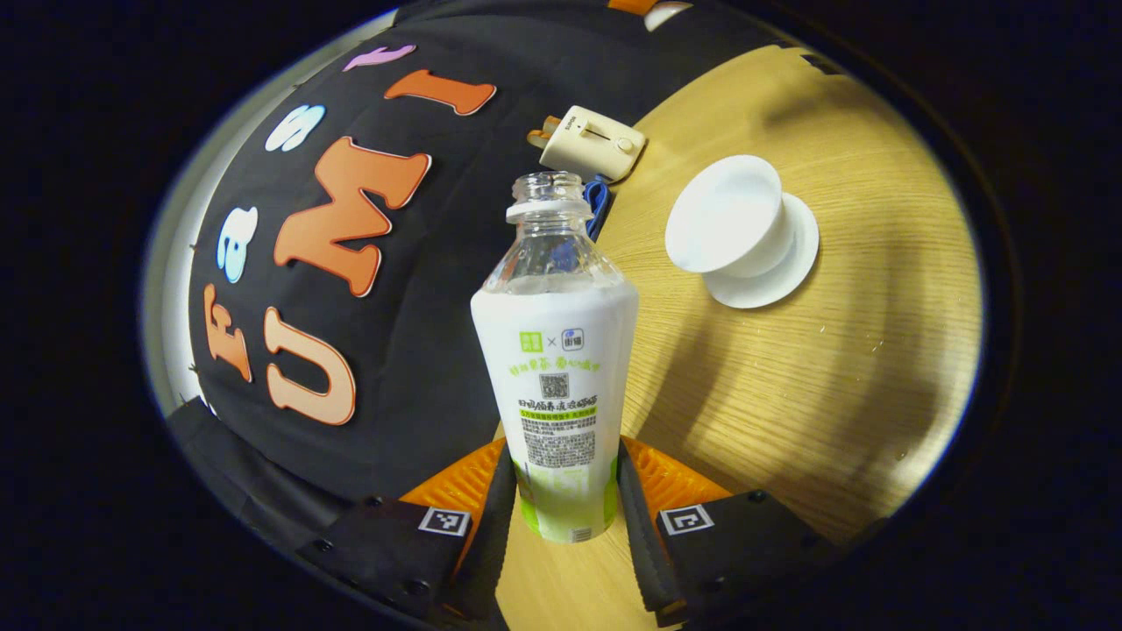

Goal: Open the teacup lid with one hand, grasp the water bottle and pour water into the teacup with the other hand; after pouring, place the water bottle on the coaster and then close the teacup lid.

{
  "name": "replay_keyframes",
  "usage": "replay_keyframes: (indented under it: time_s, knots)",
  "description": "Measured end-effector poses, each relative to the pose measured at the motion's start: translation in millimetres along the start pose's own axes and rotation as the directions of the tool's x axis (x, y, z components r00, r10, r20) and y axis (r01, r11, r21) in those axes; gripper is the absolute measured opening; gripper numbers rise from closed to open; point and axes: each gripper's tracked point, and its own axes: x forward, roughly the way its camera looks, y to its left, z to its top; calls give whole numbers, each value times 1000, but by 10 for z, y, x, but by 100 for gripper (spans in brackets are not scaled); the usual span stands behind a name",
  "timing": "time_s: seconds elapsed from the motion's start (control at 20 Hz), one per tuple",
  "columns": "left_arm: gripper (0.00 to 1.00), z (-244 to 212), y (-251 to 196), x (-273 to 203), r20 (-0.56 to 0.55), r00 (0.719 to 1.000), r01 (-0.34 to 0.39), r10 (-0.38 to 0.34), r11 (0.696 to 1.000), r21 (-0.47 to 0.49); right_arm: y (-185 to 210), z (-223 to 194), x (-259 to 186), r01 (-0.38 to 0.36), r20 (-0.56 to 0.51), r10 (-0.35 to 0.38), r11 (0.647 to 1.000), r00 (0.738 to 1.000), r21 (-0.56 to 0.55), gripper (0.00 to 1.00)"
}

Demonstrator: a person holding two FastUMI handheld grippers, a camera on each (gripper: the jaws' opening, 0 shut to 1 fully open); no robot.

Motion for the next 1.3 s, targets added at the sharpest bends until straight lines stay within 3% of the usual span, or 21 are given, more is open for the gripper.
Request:
replay_keyframes:
  time_s: [0.3,0.35,0.65,0.95,1.3]
  knots:
    - [60,34,-57,16,-8,1000,17,-16,985,174,-72,-73,-46,4,-7,-4,1000,1000,-1,19]
    - [64,52,-44,28,-8,1000,18,-17,980,196,-73,-85,-55,4,-8,-4,1000,1000,-4,19]
    - [61,70,34,134,-22,1000,3,5,933,360,-113,-125,-92,9,-10,-9,1000,1000,-6,19]
    - [67,66,145,163,-27,999,-8,23,889,457,-125,-184,-99,4,-20,-5,1000,1000,-9,19]
    - [61,104,221,252,-36,999,-12,37,844,537,-132,-229,-94,-1,-28,1,1000,1000,-20,19]
